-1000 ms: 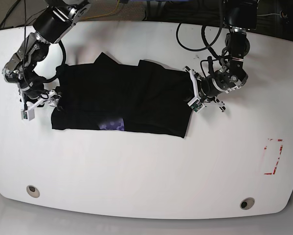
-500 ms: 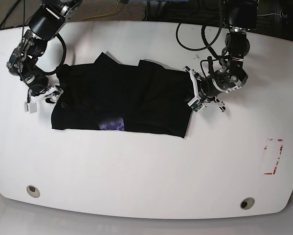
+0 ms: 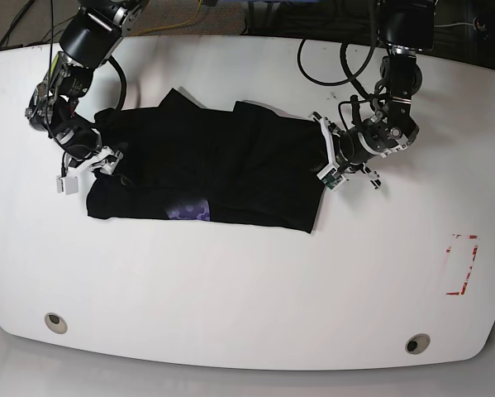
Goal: Layout the t-shirt on the table in an organized manner, then fold the t-shirt properly
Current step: 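Grasp the opposite shirt end with the right gripper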
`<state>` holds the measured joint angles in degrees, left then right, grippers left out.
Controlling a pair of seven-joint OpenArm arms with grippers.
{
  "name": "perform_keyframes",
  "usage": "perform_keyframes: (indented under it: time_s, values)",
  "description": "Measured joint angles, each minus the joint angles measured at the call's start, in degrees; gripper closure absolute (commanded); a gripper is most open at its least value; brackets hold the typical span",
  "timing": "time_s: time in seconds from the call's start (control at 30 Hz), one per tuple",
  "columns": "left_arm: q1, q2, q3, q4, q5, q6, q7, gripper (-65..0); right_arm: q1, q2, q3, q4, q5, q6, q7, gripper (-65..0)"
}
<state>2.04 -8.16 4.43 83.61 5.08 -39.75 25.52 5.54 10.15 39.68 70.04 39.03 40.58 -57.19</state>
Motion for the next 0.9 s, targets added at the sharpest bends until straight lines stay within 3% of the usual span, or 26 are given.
perform_keyframes:
  time_s: [0.1, 0.27, 0.5, 0.67, 0.9]
  values:
    - [0.0, 0.0, 0.0, 0.0, 0.0, 0.0, 0.0, -2.6, 0.0, 0.0, 0.0, 0.0, -0.3, -0.1, -0.3, -32.2]
    - [0.0, 0.0, 0.0, 0.0, 0.0, 0.0, 0.0, -2.6, -0.4, 0.0, 0.0, -0.2, -1.5, -0.3, -1.7, -0.4]
    - [0.0, 0.0, 0.0, 0.0, 0.0, 0.0, 0.0, -2.6, -0.7, 0.2, -3.2, 0.3, -1.7, -0.3, -1.6, 0.0]
    - [-0.2, 0.0, 0.0, -0.1, 0.0, -0.1, 0.0, -2.6, -2.1, -0.7, -4.7, 7.2, -3.4, -1.0, -3.2, 0.0]
    - [-0.1, 0.0, 0.0, -0.2, 0.0, -0.1, 0.1, -2.6, -3.8, -3.7, -4.2, 19.2, -4.2, -1.7, -9.8, 0.0]
